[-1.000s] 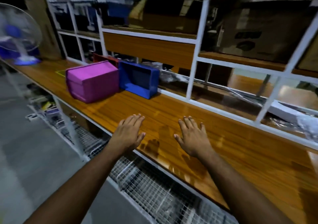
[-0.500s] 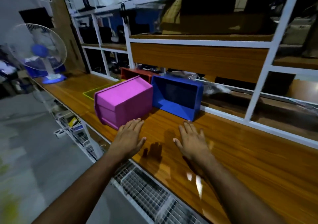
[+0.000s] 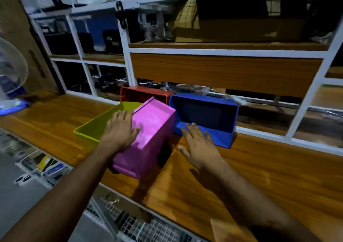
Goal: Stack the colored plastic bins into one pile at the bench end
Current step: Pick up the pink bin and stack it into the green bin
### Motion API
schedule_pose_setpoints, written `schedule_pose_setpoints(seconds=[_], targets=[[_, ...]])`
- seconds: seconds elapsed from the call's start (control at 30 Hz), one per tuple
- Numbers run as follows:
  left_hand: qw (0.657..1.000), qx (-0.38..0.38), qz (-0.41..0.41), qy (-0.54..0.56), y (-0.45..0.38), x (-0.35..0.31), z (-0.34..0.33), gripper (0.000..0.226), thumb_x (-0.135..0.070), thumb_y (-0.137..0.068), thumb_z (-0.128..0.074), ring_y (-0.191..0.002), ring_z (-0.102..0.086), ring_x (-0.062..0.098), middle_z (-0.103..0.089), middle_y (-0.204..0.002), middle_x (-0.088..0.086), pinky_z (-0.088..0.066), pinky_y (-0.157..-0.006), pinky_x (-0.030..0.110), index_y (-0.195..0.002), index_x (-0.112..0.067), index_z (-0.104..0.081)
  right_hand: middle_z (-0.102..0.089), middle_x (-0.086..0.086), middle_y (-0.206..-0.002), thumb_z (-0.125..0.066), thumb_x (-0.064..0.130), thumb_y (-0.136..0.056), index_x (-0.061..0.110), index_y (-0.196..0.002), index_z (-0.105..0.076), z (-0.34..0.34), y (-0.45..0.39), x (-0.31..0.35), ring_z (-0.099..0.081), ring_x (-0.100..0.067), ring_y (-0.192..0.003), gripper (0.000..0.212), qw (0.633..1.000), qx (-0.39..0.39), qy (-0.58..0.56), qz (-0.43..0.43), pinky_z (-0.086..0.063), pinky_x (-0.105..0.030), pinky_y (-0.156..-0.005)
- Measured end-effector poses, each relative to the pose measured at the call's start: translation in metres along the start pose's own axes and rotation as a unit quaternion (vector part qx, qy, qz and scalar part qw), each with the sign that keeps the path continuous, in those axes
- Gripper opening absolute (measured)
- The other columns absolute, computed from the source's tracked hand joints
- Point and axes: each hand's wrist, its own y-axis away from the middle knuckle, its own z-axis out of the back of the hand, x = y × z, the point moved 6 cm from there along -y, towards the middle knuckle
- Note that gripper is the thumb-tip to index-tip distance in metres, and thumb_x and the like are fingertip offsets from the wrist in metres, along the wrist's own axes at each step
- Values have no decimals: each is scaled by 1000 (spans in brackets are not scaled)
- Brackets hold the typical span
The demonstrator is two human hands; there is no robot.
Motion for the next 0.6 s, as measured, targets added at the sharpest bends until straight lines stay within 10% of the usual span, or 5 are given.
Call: schedule_pose_setpoints(seconds=[0.27,0.4,0.6], targets=[[970,137,24,198,-57,53,-27,34,-13,-83,-52,-104,-63,39,-68,-111,25,-51,-85,42,-113,-3,-66,-35,-6,-155,-39,51,-92,15,-149,-33,-7,-57,63,-29,-23,-143,67,992,-44,-106,-47,-28,-43,-117],[909,201,-38,363,-56,16,-27,51,-23,-65,-52,-88,-70,26,-75,-99,9,-55,-77,39,-113,-15,-69,-58,-15,-133,-42,51,-92,5,-133,-54,1,-82,68,-53,-29,-122,62,962,-86,-222,-135,-41,-38,-104],[826,274,-141,471,-21,-70,-43,18,-9,-86,-64,-61,-55,7,-62,-70,1,-45,-60,26,-103,-16,-64,-71,-16,-89,-53,57,-85,8,-94,-69,-13,-75,23,-65,-33,-90,53,892,-98,-317,-306,-47,-35,-72]])
